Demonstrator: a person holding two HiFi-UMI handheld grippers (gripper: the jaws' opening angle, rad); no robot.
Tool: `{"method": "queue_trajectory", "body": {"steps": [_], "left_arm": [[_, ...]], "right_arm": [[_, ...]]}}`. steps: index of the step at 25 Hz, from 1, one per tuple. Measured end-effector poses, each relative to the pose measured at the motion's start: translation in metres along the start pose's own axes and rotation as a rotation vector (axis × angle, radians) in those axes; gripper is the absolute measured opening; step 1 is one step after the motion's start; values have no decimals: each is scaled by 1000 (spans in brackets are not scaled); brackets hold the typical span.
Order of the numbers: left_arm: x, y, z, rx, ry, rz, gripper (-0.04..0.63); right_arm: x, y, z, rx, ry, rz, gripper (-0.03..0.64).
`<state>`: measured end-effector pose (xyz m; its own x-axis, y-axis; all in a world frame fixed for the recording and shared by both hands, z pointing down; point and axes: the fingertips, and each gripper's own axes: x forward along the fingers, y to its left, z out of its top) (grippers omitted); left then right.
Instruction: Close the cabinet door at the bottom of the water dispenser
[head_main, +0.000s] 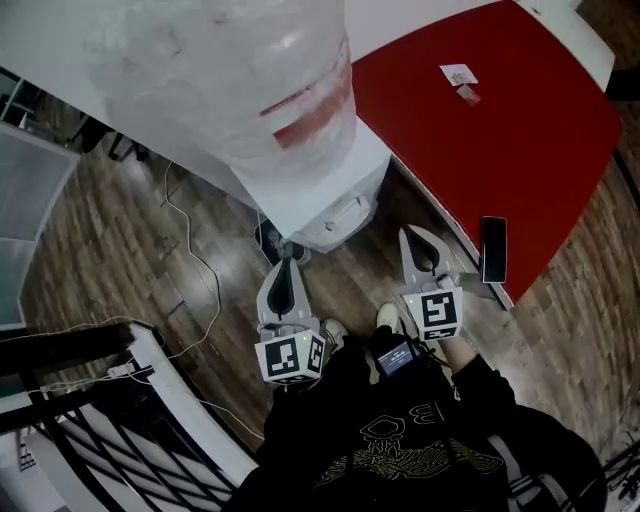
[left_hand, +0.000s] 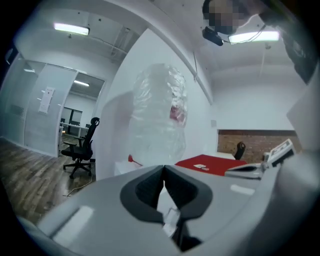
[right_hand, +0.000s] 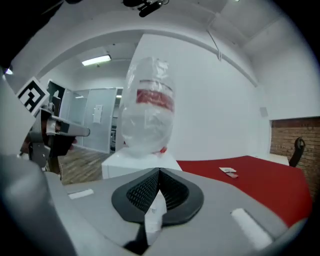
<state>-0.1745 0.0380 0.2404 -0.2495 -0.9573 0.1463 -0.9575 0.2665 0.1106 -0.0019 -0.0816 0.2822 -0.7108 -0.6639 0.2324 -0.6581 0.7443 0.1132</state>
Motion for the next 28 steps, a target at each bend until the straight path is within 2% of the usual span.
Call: {"method": "queue_trajectory", "body": {"steps": [2,5,8,11,16,28], "left_arm": [[-9,5,24,1,-10,15,6],[-27,13,52,41,-6,40,7],[-43,13,76,31,-18,26,6],[-47,7,98,42,-62,5,6],[-63,-3,117,47,-117,-4,6],[-79,-5,114,49,-112,10,6]], "right_arm": [[-17,11,29,26,-24,18,-1],[-41,27,74,62,-79,54,0],[-57,36,113,21,-144,66,0],[-64,36,136,17,-164,58,0],[-81,39,150,70,-195,42,0],[-87,52,147,56,-189,75,0]]}}
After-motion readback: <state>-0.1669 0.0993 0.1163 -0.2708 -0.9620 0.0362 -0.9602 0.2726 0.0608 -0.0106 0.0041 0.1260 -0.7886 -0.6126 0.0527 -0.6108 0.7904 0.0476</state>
